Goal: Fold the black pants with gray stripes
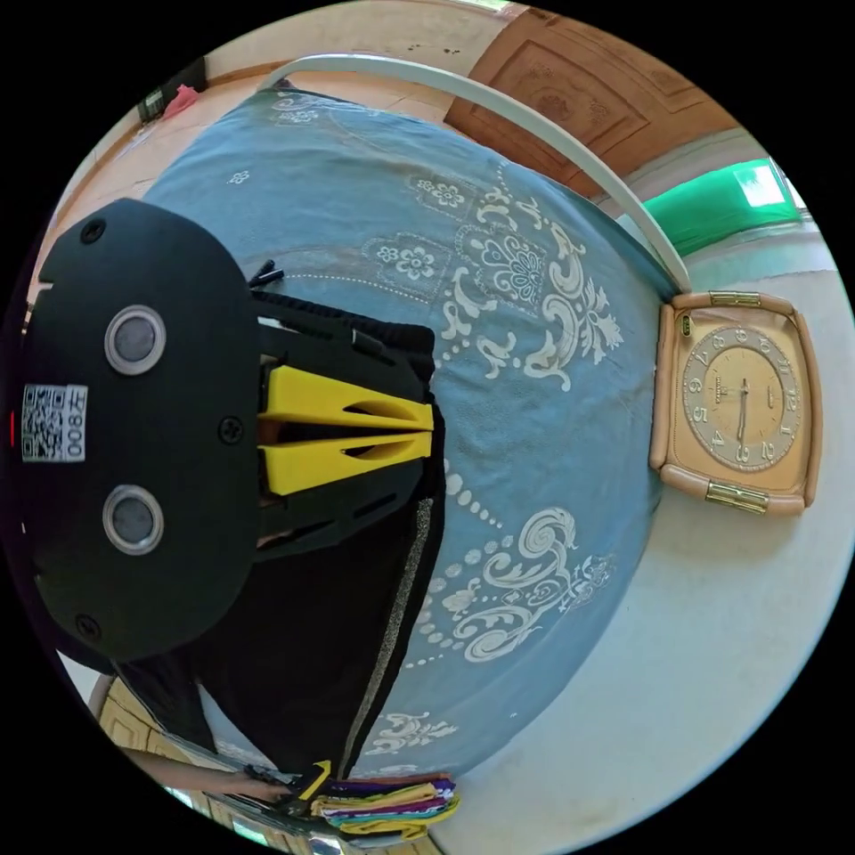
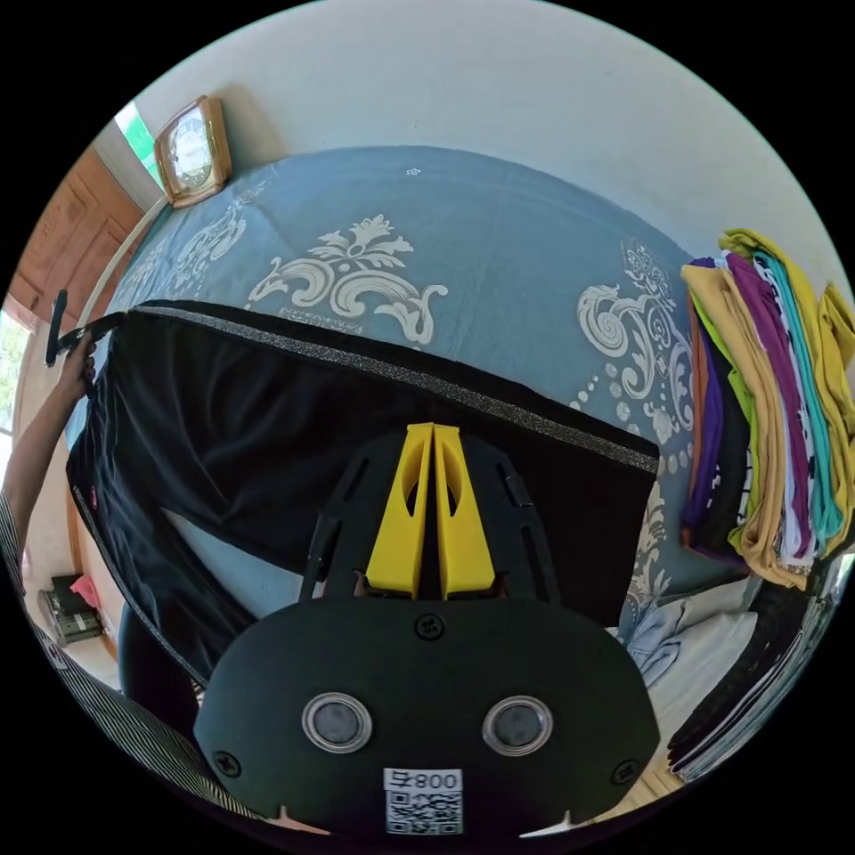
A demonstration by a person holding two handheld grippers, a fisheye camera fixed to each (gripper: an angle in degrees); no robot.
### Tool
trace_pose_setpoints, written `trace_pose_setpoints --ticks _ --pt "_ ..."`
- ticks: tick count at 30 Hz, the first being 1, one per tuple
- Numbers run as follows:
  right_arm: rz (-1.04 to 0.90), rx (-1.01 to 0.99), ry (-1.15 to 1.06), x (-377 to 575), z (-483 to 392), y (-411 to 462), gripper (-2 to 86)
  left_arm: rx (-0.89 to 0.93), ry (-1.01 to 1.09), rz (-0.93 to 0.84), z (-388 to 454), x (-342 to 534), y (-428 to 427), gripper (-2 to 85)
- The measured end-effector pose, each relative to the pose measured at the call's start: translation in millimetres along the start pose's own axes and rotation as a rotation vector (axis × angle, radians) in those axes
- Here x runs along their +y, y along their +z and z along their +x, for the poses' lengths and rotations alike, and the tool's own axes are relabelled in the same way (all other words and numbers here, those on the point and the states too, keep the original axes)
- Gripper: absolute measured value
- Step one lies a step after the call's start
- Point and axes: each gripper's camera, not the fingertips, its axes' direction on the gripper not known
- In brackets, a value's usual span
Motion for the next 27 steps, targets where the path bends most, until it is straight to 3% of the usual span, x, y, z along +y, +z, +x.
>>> trace_pose_setpoints --ticks 6,11,13,17,20,24,27 --pt "0.109 -0.134 -0.082 16 -35 -18 0.1 0.147 0.135 0.058 5 59 -74 0.2" --pt "-0.060 -0.068 -0.245 17 -90 37 0.1 0.081 0.300 -0.079 29 97 -71 0.2" --pt "-0.046 -0.091 -0.215 11 -87 40 0.1 0.056 0.252 -0.099 26 97 -84 0.2" --pt "0.019 -0.102 -0.233 12 -90 19 0.2 0.214 0.244 0.000 16 121 -146 0.2" --pt "0.057 -0.186 -0.290 32 -109 10 0.2 0.266 0.289 -0.039 21 152 -167 0.2" --pt "0.000 -0.181 -0.375 48 -145 34 0.1 0.197 0.323 -0.175 32 175 -157 0.2" --pt "-0.107 -0.143 -0.363 38 -153 72 0.1 0.228 0.247 -0.177 27 178 -170 0.2"
